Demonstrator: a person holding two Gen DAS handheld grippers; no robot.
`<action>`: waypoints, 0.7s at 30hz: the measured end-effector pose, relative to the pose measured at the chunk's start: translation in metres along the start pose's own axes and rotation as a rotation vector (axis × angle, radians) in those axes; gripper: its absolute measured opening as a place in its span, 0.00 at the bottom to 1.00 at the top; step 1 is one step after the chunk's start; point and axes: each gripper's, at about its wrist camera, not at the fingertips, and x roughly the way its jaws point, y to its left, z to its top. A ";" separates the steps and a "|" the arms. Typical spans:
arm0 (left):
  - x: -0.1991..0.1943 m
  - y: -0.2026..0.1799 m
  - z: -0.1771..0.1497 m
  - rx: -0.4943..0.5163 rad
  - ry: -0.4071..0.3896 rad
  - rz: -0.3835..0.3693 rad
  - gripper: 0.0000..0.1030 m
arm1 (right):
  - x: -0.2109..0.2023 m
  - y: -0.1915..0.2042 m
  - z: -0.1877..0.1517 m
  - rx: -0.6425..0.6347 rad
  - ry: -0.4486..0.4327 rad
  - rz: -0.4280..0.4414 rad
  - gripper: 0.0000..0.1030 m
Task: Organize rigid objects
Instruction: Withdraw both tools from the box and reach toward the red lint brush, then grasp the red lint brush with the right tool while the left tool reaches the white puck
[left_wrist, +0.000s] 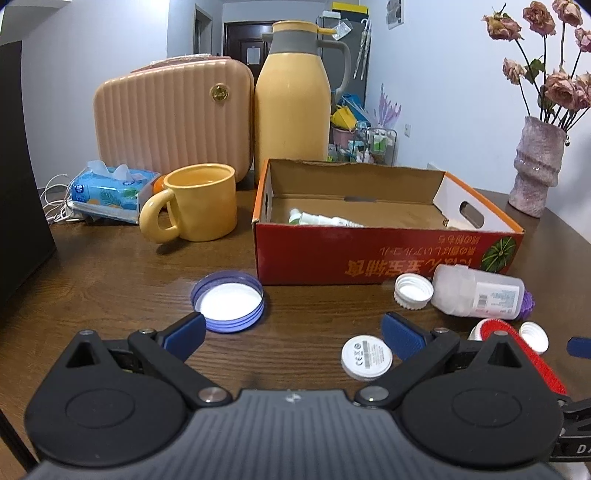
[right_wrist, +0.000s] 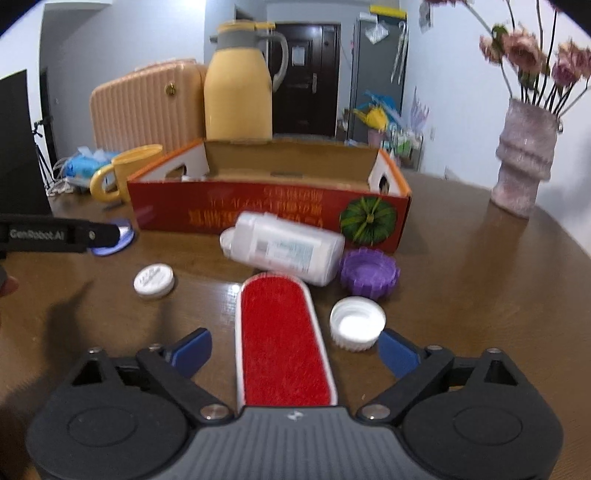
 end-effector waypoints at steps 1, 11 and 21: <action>0.001 0.001 -0.001 0.000 0.005 -0.001 1.00 | 0.002 0.000 -0.002 0.004 0.012 0.006 0.84; 0.003 0.010 -0.005 0.004 0.034 -0.024 1.00 | 0.016 0.004 -0.008 0.007 0.045 0.027 0.57; 0.001 0.014 -0.005 -0.007 0.037 -0.043 1.00 | 0.002 0.007 -0.013 0.004 0.003 0.023 0.55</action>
